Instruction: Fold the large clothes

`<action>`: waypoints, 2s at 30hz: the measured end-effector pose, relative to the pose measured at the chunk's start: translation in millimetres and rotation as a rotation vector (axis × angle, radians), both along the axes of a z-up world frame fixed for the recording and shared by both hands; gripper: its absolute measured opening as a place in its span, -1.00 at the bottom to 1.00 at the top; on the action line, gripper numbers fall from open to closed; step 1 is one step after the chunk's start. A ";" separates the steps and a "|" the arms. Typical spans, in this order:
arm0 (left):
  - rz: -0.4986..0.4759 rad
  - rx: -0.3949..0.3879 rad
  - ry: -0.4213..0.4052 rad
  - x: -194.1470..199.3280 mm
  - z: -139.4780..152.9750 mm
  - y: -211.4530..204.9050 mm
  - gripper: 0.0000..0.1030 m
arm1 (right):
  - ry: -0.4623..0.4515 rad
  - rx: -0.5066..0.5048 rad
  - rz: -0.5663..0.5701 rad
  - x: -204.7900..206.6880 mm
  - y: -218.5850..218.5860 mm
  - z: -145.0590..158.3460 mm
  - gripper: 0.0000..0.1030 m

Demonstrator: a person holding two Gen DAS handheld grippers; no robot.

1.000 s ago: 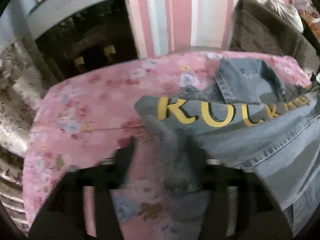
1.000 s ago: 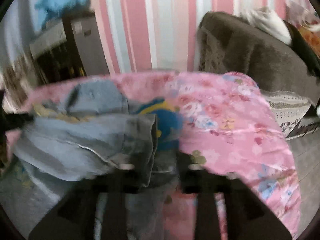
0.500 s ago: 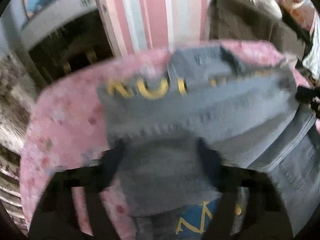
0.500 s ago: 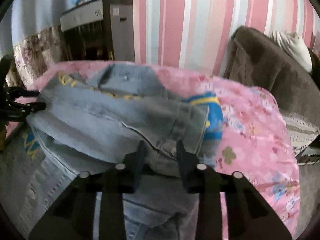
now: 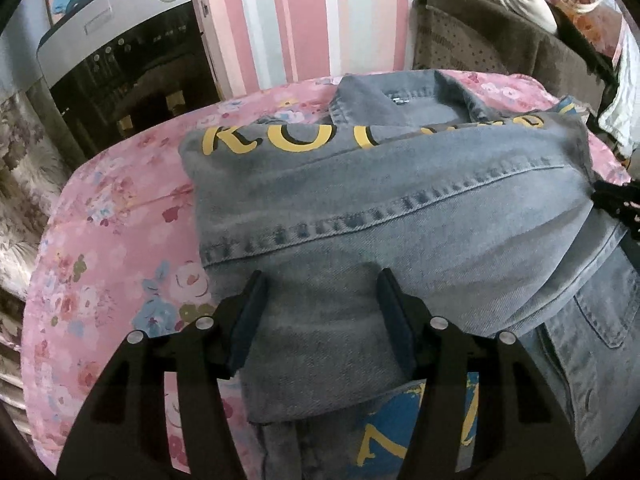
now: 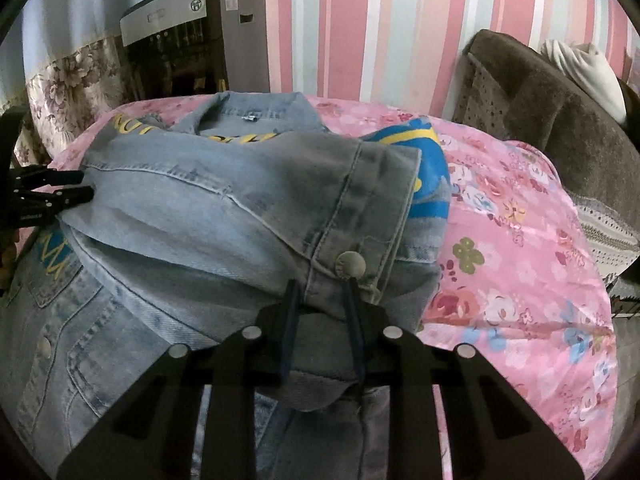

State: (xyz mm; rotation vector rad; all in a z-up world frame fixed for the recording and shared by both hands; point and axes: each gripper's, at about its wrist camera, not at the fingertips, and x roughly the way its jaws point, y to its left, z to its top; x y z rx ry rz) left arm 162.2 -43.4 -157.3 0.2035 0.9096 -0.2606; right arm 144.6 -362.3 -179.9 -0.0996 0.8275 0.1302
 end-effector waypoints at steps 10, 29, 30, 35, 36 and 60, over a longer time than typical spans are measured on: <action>0.049 -0.081 -0.083 20.7 48.9 15.0 0.85 | -0.099 0.112 -0.036 23.8 -18.7 58.4 -0.50; 0.108 -0.069 0.084 96.3 3.2 32.0 0.64 | 0.056 0.052 -0.070 86.0 -22.9 18.9 -0.36; 0.106 -0.067 0.050 87.2 13.4 32.4 0.68 | 0.019 0.067 -0.060 75.3 -21.2 29.8 -0.17; 0.111 -0.087 -0.089 40.3 55.6 35.2 0.94 | -0.197 0.057 -0.058 10.1 -5.9 79.8 0.60; 0.109 -0.090 -0.101 30.5 60.8 35.1 0.94 | -0.234 0.062 -0.063 -1.5 -4.2 86.5 0.77; 0.140 -0.153 -0.136 -166.0 53.4 32.7 0.94 | -0.270 0.003 -0.258 -168.4 36.2 58.6 0.96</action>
